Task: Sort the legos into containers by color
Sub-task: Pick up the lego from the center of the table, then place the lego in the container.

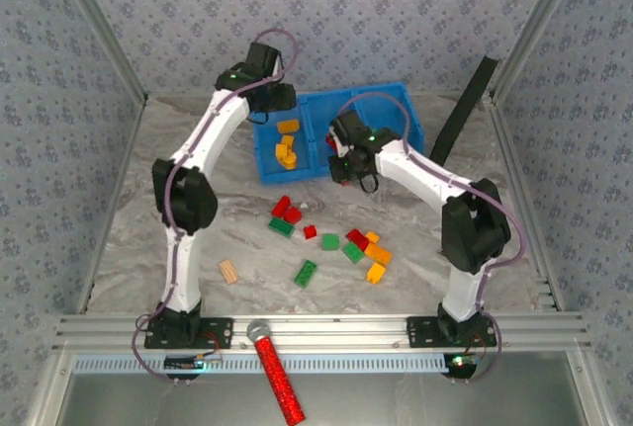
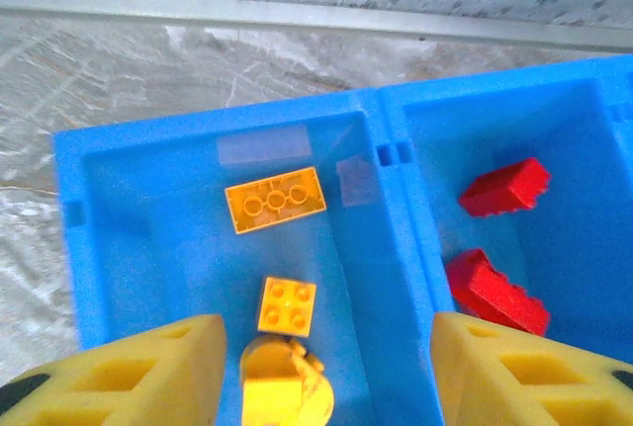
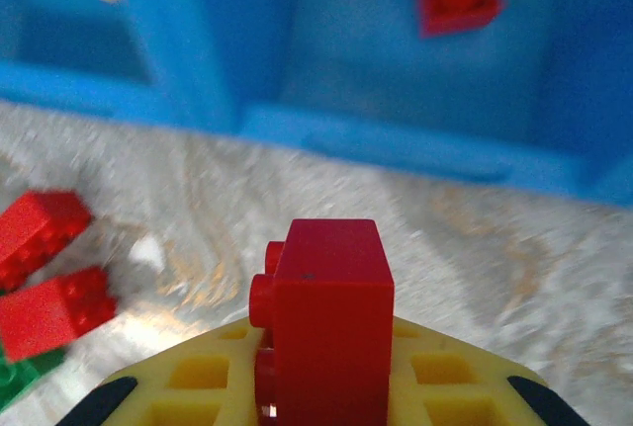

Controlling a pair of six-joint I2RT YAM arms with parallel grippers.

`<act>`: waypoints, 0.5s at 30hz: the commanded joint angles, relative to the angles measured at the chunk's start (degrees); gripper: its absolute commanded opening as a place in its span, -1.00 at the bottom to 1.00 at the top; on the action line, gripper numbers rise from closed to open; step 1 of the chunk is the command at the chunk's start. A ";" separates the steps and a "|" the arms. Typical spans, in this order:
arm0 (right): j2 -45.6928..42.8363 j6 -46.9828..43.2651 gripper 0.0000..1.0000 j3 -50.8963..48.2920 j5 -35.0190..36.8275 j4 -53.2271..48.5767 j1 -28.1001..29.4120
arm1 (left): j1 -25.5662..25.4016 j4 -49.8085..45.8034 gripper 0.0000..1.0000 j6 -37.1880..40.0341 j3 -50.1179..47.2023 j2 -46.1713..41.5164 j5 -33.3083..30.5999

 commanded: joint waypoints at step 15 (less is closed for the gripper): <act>12.92 -11.48 -0.63 18.05 4.43 3.05 -6.71 | -2.45 5.47 0.22 -4.08 -53.65 -44.86 -6.68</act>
